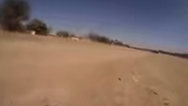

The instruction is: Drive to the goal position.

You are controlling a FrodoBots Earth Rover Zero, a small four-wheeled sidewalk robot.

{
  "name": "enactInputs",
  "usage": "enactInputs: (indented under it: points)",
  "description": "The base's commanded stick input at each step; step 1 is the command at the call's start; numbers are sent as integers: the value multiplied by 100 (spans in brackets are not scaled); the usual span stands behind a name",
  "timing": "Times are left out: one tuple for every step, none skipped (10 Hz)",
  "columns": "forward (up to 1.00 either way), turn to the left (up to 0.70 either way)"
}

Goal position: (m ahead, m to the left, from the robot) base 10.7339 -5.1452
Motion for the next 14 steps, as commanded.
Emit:
enactInputs:
  points:
    - [100, 0]
    - [100, 0]
    - [100, 0]
    - [100, 0]
    - [100, 0]
    - [100, 0]
    - [100, 0]
    - [100, 0]
    - [100, 0]
    - [100, 0]
    - [100, 0]
    - [100, 0]
    - [100, 0]
    - [100, 0]
